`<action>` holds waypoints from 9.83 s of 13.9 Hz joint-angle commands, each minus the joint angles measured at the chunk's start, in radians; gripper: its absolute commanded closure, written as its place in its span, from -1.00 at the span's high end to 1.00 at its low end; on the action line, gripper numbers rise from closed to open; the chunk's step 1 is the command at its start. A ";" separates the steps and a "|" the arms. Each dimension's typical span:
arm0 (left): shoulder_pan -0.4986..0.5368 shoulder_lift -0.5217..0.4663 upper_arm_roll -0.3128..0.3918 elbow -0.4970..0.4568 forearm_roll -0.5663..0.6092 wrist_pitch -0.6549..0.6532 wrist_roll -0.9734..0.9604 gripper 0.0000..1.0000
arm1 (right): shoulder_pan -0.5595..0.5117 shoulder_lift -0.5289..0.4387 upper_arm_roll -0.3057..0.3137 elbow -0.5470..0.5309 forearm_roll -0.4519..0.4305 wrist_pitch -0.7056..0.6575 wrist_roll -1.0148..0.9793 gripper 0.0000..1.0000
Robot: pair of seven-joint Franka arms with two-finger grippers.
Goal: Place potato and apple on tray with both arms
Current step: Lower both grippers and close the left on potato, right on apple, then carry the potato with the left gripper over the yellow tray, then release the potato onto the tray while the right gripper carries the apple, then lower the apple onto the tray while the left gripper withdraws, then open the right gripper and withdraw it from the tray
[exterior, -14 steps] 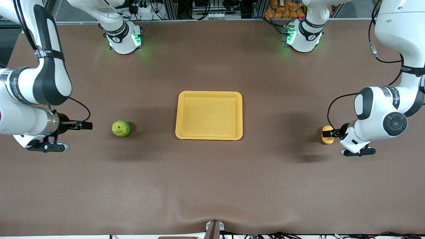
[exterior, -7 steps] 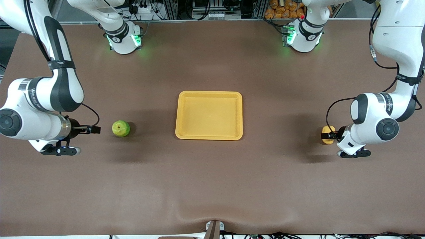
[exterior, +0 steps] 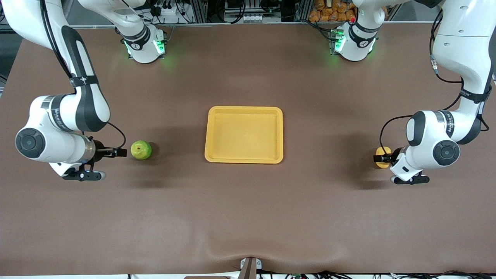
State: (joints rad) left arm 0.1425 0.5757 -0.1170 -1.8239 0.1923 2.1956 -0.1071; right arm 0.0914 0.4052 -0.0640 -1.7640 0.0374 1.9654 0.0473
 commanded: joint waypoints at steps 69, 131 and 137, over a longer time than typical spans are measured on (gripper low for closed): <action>-0.546 0.177 -0.271 0.241 0.147 -0.071 -0.684 1.00 | 0.335 0.009 -0.002 0.061 0.102 -0.097 0.425 -1.00; -0.156 -0.700 0.013 0.245 -0.156 -0.769 0.047 1.00 | 0.176 -0.009 -0.030 0.488 0.114 -0.470 0.416 1.00; -0.159 -0.698 0.003 0.244 -0.156 -0.769 0.029 1.00 | 0.102 -0.091 -0.030 0.476 0.055 -0.474 0.265 1.00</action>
State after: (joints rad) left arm -0.0219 -0.1019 -0.1045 -1.5609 0.0487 1.4333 -0.0742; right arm 0.2092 0.3608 -0.1078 -1.2671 0.1286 1.5017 0.3622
